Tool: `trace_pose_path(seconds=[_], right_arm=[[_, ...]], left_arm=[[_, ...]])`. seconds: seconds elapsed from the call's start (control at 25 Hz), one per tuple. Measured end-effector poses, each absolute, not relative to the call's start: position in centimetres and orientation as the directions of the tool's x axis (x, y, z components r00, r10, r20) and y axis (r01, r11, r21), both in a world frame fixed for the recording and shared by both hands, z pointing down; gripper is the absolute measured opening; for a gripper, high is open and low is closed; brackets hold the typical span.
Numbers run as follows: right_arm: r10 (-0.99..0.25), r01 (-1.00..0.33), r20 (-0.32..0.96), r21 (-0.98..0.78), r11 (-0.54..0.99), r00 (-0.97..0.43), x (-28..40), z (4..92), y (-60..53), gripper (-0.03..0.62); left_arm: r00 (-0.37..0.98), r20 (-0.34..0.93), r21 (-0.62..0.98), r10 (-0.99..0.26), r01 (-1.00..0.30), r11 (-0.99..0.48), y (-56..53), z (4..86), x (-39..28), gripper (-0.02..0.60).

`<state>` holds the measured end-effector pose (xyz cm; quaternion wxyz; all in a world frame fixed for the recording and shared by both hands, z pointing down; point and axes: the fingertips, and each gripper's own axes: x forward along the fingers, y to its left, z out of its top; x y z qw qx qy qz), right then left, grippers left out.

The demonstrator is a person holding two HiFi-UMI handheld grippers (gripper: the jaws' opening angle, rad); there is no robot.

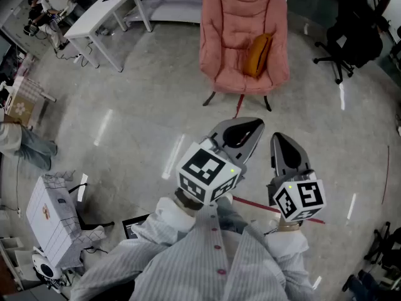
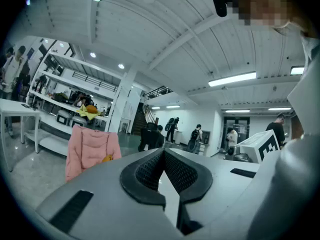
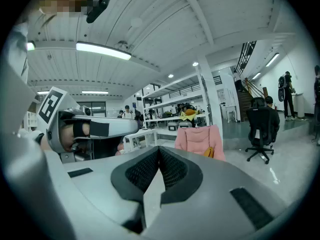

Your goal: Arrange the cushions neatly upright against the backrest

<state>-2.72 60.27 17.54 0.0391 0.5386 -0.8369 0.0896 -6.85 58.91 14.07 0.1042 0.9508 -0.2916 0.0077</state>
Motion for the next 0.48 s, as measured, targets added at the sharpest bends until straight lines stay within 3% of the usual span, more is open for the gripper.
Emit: trace_pose_path(seconds=[0.48], right_arm=[[-0.898, -0.91, 0.148, -0.051, 0.412, -0.415, -1.1, 16.9, 60.7, 0.012]], left_arm=[[0.807, 0.08, 0.16, -0.585, -0.59, -0.791, 59.4, 14.0, -5.3, 0.009]])
